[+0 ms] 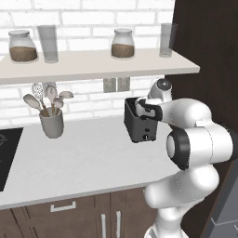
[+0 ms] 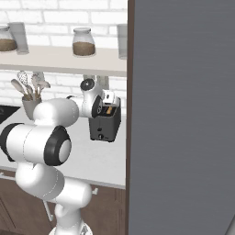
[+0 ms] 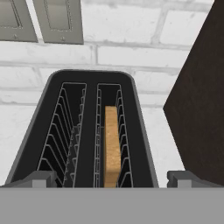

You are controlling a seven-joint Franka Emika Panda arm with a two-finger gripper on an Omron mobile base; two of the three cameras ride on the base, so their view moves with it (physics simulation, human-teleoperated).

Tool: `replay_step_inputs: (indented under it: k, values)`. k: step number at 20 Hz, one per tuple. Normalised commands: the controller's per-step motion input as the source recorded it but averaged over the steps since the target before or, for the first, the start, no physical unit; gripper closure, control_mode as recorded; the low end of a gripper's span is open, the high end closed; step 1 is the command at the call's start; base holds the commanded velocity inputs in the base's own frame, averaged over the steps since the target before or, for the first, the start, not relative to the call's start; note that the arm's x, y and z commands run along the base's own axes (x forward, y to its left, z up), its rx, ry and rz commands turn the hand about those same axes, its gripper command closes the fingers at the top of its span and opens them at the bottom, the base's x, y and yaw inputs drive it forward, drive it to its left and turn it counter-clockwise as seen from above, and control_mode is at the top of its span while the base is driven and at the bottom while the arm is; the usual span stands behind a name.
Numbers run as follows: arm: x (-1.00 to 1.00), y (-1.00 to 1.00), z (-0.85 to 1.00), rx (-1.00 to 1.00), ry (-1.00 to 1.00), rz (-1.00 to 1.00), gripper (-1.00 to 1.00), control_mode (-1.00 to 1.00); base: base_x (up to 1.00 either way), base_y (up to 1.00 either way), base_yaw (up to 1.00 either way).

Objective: Start the toaster. Once the lever pops up, take the bread to the plate on the dining counter.

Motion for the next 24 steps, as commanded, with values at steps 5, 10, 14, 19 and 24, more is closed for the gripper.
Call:
replay_step_inputs:
  k: [5, 10, 14, 19, 24]
  values:
    - [0.00, 0.00, 0.00, 0.00, 0.00, 0.00, -1.00, -1.00, 0.00, 0.00, 0.00]
    - [0.00, 0.00, 0.00, 0.00, 0.00, 0.00, -1.00, -1.00, 0.00, 0.00, 0.00]
    - [0.00, 0.00, 0.00, 0.00, 0.00, 0.00, -1.00, -1.00, 0.00, 0.00, 0.00]
    - [0.00, 0.00, 0.00, 0.00, 0.00, 0.00, -1.00, -1.00, 0.00, 0.00, 0.00]
    - [0.00, 0.00, 0.00, 0.00, 0.00, 0.00, -1.00, -1.00, 0.00, 0.00, 0.00]
